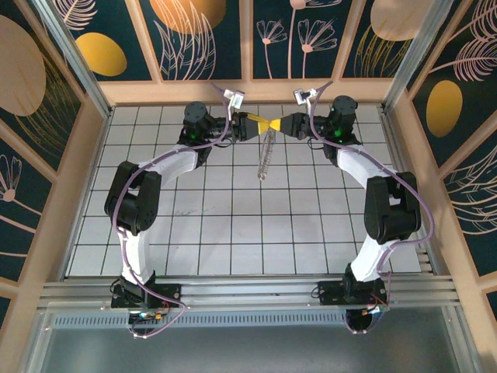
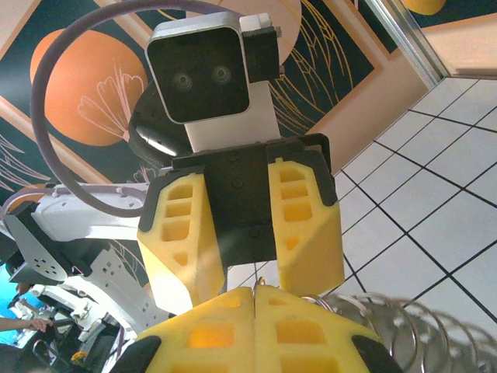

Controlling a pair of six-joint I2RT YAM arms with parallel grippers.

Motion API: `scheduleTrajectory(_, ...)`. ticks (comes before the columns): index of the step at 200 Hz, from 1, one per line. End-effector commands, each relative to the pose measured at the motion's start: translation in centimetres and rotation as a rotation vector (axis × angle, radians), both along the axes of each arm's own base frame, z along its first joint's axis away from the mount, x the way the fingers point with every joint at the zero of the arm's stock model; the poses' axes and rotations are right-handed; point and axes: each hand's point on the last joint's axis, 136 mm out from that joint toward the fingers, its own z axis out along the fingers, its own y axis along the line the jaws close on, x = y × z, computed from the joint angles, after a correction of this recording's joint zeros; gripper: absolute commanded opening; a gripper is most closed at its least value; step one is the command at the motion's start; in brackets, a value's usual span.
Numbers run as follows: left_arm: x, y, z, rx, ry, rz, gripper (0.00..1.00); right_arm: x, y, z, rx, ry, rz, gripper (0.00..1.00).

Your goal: Put the keys on the keyring

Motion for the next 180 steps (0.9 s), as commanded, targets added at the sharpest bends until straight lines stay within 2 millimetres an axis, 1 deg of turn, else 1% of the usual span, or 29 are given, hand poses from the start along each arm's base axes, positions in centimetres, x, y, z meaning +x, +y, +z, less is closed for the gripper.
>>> scheduleTrajectory(1, -0.1, 0.1, 0.0, -0.004, -0.031, 0.002, 0.34, 0.2, 0.2, 1.6, 0.015, -0.085, 0.0, 0.0)
scheduleTrajectory(52, 0.2, 0.3, 0.0, 0.004, -0.039, 0.041, 0.33, 0.6, -0.8, 1.0, 0.012, -0.07, -0.036, 0.0)
scheduleTrajectory(82, 0.1, 0.4, 0.4, -0.002, -0.047, 0.049, 0.33, 0.7, -1.0, 0.8, 0.013, -0.065, -0.045, 0.0)
scheduleTrajectory(115, 0.0, 0.4, 0.7, -0.014, -0.042, 0.043, 0.33, 0.8, -1.0, 0.6, 0.014, -0.06, -0.048, 0.0)
scheduleTrajectory(180, 0.0, 0.3, 0.6, -0.032, -0.026, 0.025, 0.34, 0.8, -0.8, 0.7, 0.022, -0.061, -0.041, 0.0)
